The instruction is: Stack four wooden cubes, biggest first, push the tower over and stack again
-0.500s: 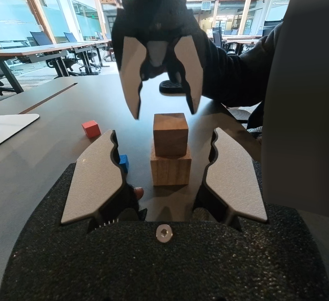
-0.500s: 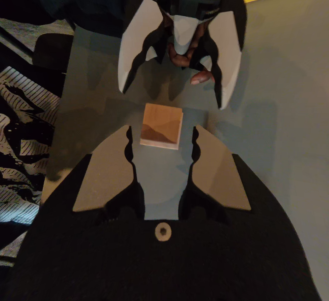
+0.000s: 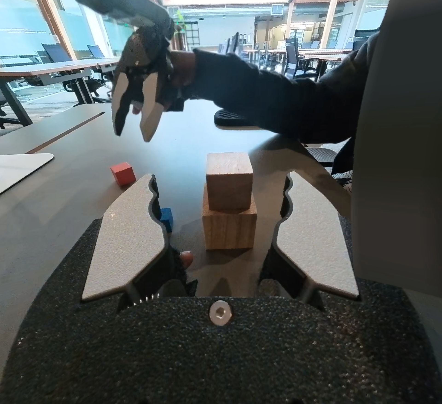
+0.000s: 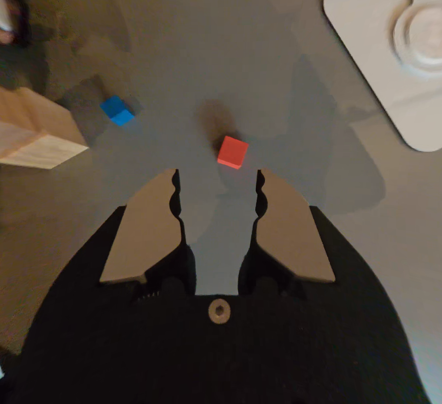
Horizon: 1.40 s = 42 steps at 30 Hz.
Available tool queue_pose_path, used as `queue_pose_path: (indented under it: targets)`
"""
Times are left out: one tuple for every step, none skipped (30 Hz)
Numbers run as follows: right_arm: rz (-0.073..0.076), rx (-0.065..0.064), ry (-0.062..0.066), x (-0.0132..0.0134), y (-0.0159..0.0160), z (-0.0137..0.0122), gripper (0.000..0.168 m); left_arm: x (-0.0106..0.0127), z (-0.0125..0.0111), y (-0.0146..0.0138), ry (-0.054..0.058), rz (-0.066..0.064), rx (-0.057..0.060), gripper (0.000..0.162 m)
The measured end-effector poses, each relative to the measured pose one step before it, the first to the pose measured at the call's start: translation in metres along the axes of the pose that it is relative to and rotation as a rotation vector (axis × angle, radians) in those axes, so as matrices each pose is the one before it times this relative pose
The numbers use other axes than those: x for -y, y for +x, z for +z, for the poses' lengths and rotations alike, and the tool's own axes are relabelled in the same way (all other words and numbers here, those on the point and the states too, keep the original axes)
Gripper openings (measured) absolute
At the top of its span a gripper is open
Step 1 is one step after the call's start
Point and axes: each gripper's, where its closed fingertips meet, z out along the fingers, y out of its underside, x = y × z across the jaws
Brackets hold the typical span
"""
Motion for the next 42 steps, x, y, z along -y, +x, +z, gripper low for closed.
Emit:
queue_pose_path:
  targets:
    - [0.0127, -0.0087, -0.0041, -0.00218, 0.00247, 0.00603, 0.060, 0.00002, 0.00006, -0.00010, 0.0002, -0.0010, -0.0002, 0.099]
    - [0.0077, -0.0051, 0.0023, -0.00082, 0.00082, 0.00625, 0.060, -0.00005, 0.00002, 0.00003, -0.0003, -0.0015, -0.0008, 0.099]
    - [0.0092, -0.0128, 0.0011, -0.00055, 0.00133, 0.00648, 0.059, -0.00004, 0.00005, -0.00004, -0.0003, -0.0016, -0.0010, 0.099]
    - [0.0079, -0.0196, -0.0055, -0.00157, 0.00201, 0.00626, 0.059, 0.00000, -0.00005, -0.00006, 0.0000, -0.0007, -0.0008, 0.099]
    - [0.0044, -0.0222, -0.0103, -0.00225, 0.00231, 0.00632, 0.058, 0.00009, -0.00002, -0.00005, 0.0008, -0.0006, -0.0002, 0.099]
    - [0.0038, -0.0204, -0.0090, -0.00204, 0.00198, 0.00592, 0.058, 0.00018, -0.00016, -0.00011, 0.0015, -0.0014, 0.0002, 0.099]
    - [0.0040, -0.0155, -0.0049, -0.00128, 0.00159, 0.00526, 0.057, 0.00018, -0.00011, -0.00023, 0.0015, -0.0019, 0.0000, 0.099]
    - [0.0058, -0.0106, 0.0020, -0.00022, 0.00113, 0.00443, 0.056, 0.00013, -0.00014, -0.00017, 0.0011, -0.0021, -0.0004, 0.099]
    - [0.0060, -0.0083, 0.0061, 0.00055, 0.00100, 0.00356, 0.054, 0.00009, -0.00009, -0.00005, 0.0008, -0.0017, -0.0005, 0.099]
    - [0.0009, -0.0013, 0.0070, 0.00089, -0.00010, 0.00291, 0.050, 0.00000, -0.00004, -0.00004, 0.0001, -0.0011, -0.0007, 0.099]
    - [-0.0091, 0.0082, 0.0024, 0.00034, -0.00156, 0.00243, 0.042, -0.00008, 0.00010, 0.00002, -0.0006, -0.0007, -0.0011, 0.099]
    - [-0.0174, 0.0095, -0.0041, -0.00072, -0.00187, 0.00141, 0.029, -0.00008, 0.00008, 0.00008, -0.0006, -0.0005, -0.0009, 0.099]
    - [-0.0145, -0.0058, 0.0006, 0.00014, 0.00020, -0.00004, 0.028, -0.00008, -0.00002, -0.00002, -0.0006, -0.0003, -0.0004, 0.099]
    - [-0.0135, -0.0044, -0.0030, 0.00023, -0.00054, -0.00218, 0.028, -0.00005, 0.00007, 0.00006, -0.0004, 0.0001, -0.0003, 0.099]
    - [-0.0161, 0.0006, 0.0076, 0.00232, -0.00221, -0.00474, 0.028, 0.00000, 0.00000, 0.00002, 0.0000, -0.0001, -0.0001, 0.099]
    - [-0.0241, 0.0151, 0.0292, 0.00649, -0.00573, -0.00765, 0.028, 0.00001, 0.00003, -0.00005, 0.0001, -0.0005, -0.0001, 0.099]
    - [-0.0289, 0.0319, 0.0416, 0.00986, -0.00989, -0.00982, 0.028, -0.00002, 0.00001, -0.00003, -0.0002, -0.0008, -0.0001, 0.099]
    - [-0.0228, 0.0412, 0.0435, 0.01218, -0.01272, -0.01103, 0.027, -0.00004, 0.00002, -0.00011, -0.0003, -0.0009, -0.0001, 0.099]
    - [-0.0239, 0.0563, 0.0402, 0.01357, -0.01658, -0.01107, 0.028, -0.00007, 0.00006, 0.00004, -0.0006, -0.0004, 0.0001, 0.099]
    - [-0.0319, 0.0589, 0.0394, 0.01470, -0.01853, -0.01023, 0.028, -0.00010, 0.00002, -0.00002, -0.0008, 0.0007, 0.0007, 0.099]
    - [-0.0366, 0.0511, 0.0332, 0.01448, -0.01841, -0.00833, 0.028, -0.00010, 0.00016, 0.00008, -0.0009, 0.0020, 0.0011, 0.099]
    - [-0.0372, 0.0451, 0.0192, 0.01285, -0.01779, -0.00593, 0.028, -0.00014, 0.00011, 0.00013, -0.0012, 0.0025, 0.0011, 0.098]
    - [-0.0362, 0.0416, 0.0067, 0.01051, -0.01664, -0.00326, 0.028, -0.00019, 0.00020, 0.00021, -0.0016, 0.0023, 0.0001, 0.098]
    - [-0.0313, 0.0349, -0.0052, 0.00790, -0.01454, -0.00039, 0.028, -0.00017, 0.00014, 0.00020, -0.0015, 0.0016, -0.0004, 0.098]
    - [-0.0247, 0.0258, -0.0174, 0.00502, -0.01180, 0.00190, 0.028, -0.00008, 0.00002, 0.00008, -0.0007, 0.0007, -0.0001, 0.098]
    - [-0.0206, 0.0211, -0.0238, 0.00292, -0.00961, 0.00370, 0.028, 0.00001, 0.00001, -0.00003, 0.0001, -0.0003, 0.0004, 0.098]
    - [-0.0157, 0.0157, -0.0240, 0.00164, -0.00749, 0.00473, 0.028, 0.00009, -0.00002, -0.00016, 0.0008, -0.0007, 0.0007, 0.098]
    - [-0.0106, 0.0091, -0.0234, 0.00060, -0.00516, 0.00527, 0.028, 0.00015, -0.00011, -0.00013, 0.0012, -0.0006, 0.0009, 0.098]
    - [-0.0070, 0.0060, -0.0227, -0.00037, -0.00356, 0.00506, 0.028, 0.00012, -0.00012, -0.00013, 0.0010, -0.0002, 0.0008, 0.098]
    - [-0.0048, 0.0033, -0.0175, -0.00044, -0.00225, 0.00488, 0.028, 0.00000, -0.00003, 0.00004, 0.0000, 0.0004, 0.0002, 0.098]
    - [-0.0033, 0.0040, -0.0092, 0.00007, -0.00170, 0.00450, 0.028, -0.00011, 0.00011, 0.00008, -0.0009, 0.0007, 0.0001, 0.098]
    - [-0.0012, 0.0070, -0.0043, 0.00040, -0.00164, 0.00390, 0.028, -0.00015, 0.00018, 0.00013, -0.0013, 0.0007, 0.0000, 0.098]
    - [0.0002, 0.0055, -0.0062, -0.00007, -0.00122, 0.00343, 0.028, -0.00017, 0.00010, 0.00008, -0.0014, 0.0005, -0.0005, 0.098]
    - [-0.0003, -0.0002, -0.0085, -0.00046, -0.00026, 0.00252, 0.028, -0.00011, 0.00013, 0.00012, -0.0009, 0.0000, -0.0006, 0.098]
    - [0.0000, -0.0013, -0.0046, -0.00009, -0.00008, 0.00163, 0.028, -0.00001, 0.00002, 0.00001, -0.0001, -0.0005, -0.0005, 0.098]
    - [0.0008, 0.0036, -0.0022, 0.00009, -0.00069, 0.00079, 0.028, 0.00002, -0.00003, -0.00006, 0.0002, -0.0012, -0.0005, 0.098]
    - [-0.0016, 0.0047, -0.0005, 0.00010, -0.00102, 0.00035, 0.028, 0.00000, -0.00002, -0.00013, 0.0000, -0.0017, -0.0005, 0.098]
    - [-0.0040, -0.0002, -0.0007, -0.00009, -0.00029, 0.00008, 0.028, -0.00003, 0.00006, -0.00010, -0.0002, -0.0016, -0.0006, 0.098]
    - [-0.0057, -0.0030, -0.0039, -0.00071, 0.00016, -0.00006, 0.028, -0.00008, 0.00010, 0.00000, -0.0006, -0.0010, -0.0008, 0.098]
    - [-0.0081, -0.0009, -0.0039, -0.00076, 0.00006, 0.00002, 0.028, -0.00011, 0.00004, 0.00009, -0.0008, -0.0002, -0.0004, 0.098]
    - [-0.0080, 0.0022, 0.0008, -0.00014, -0.00020, 0.00011, 0.028, -0.00005, 0.00007, -0.00003, -0.0004, 0.0004, 0.0002, 0.098]
    - [-0.0055, 0.0046, 0.0023, 0.00018, -0.00036, 0.00006, 0.028, 0.00000, -0.00003, -0.00002, 0.0000, 0.0006, 0.0006, 0.098]
